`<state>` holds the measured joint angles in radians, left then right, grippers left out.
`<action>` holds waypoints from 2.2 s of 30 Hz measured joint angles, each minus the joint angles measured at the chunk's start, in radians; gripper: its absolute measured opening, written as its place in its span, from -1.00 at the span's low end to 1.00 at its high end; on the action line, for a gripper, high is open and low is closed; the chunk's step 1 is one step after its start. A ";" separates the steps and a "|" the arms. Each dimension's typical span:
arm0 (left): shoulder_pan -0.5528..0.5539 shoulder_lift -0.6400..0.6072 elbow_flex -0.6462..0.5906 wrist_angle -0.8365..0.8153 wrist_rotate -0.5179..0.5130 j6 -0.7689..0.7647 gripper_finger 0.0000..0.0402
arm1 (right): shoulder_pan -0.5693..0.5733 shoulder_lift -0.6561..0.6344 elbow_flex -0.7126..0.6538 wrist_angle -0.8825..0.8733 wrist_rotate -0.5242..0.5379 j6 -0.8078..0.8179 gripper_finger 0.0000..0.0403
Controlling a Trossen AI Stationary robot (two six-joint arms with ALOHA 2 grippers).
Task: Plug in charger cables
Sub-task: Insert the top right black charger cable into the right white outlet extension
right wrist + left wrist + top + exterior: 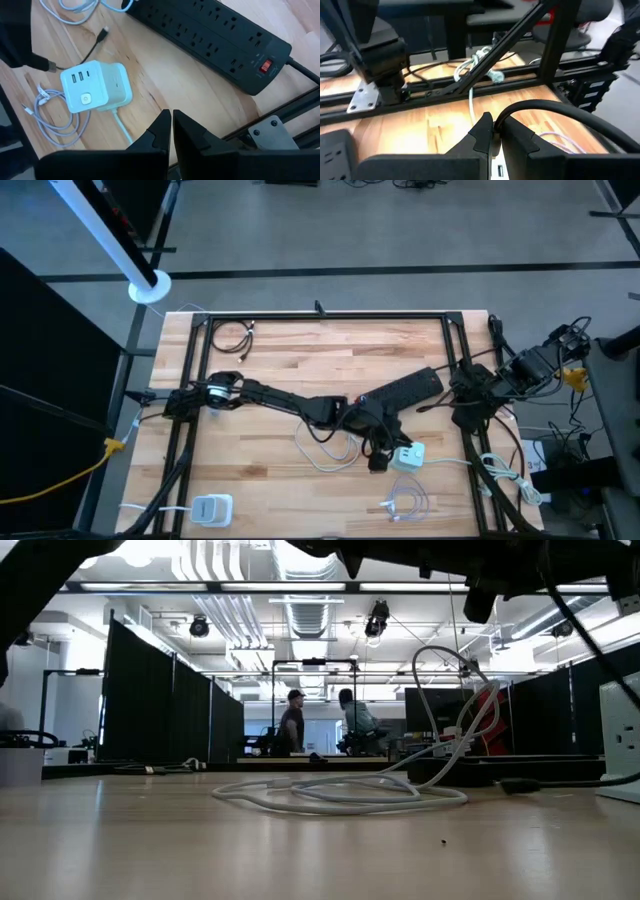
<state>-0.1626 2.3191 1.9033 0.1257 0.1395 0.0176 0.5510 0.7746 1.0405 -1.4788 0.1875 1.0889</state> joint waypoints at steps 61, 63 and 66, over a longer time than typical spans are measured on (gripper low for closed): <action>-0.004 0.099 0.064 -0.051 -0.025 -0.045 -0.93 | 0.000 0.008 -0.007 0.021 0.049 0.031 -0.99; -0.004 0.099 0.064 -0.054 -0.025 -0.045 -0.93 | 0.000 0.008 -0.007 0.023 0.049 0.040 -0.99; -0.004 0.099 0.063 -0.056 -0.045 -0.045 -0.93 | 0.000 0.008 -0.007 0.031 0.049 0.040 -0.99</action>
<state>-0.1665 2.4184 1.9665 0.0696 0.0944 -0.0276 0.5514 0.7822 1.0332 -1.4476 0.2367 1.1290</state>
